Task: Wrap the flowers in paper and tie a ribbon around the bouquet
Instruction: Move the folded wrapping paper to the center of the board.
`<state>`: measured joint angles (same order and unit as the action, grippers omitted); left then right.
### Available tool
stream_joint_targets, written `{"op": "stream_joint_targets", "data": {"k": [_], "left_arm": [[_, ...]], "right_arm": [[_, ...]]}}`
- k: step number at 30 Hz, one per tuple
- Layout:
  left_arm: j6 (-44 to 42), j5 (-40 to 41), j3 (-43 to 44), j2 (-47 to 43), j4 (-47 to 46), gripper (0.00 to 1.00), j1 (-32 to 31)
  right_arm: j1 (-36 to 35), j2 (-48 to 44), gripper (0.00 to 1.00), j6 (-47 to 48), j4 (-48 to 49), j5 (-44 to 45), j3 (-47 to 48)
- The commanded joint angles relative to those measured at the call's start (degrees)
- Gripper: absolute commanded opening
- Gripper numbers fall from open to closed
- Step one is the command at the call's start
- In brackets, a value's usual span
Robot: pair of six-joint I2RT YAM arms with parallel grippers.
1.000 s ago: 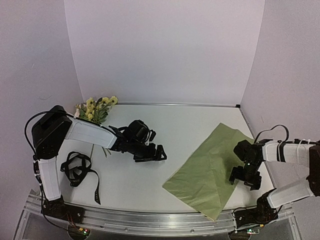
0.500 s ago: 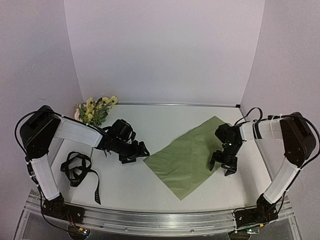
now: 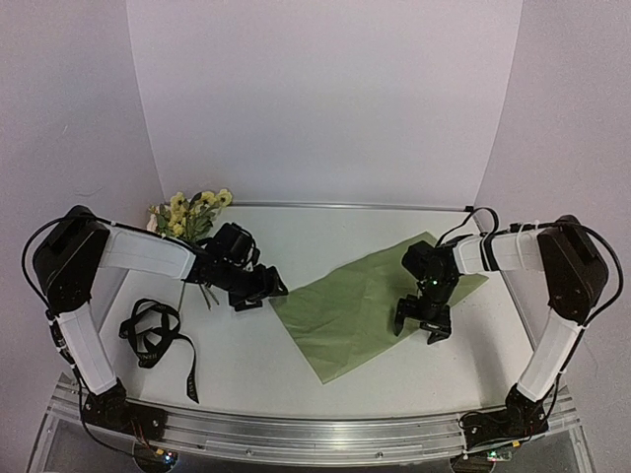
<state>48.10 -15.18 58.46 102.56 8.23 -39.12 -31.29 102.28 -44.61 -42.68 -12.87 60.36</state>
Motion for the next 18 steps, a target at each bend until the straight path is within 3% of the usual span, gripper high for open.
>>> {"op": "stream_joint_targets", "data": {"k": [1,9,18], "left_arm": [[-16.0,5.4,14.6,5.7,6.9,0.8,0.8],[-31.0,-2.8,36.4,21.6,9.8,0.9,1.1],[-35.9,-6.8,60.5,38.0,14.5,0.93,-2.0]], "right_arm": [[0.0,-4.9,0.89,-1.0,-2.6,5.3,-1.1],[3.3,-5.1,0.92,-6.8,7.2,2.5,-5.9],[5.6,-4.2,0.87,-7.1,10.6,0.8,-7.3]]}}
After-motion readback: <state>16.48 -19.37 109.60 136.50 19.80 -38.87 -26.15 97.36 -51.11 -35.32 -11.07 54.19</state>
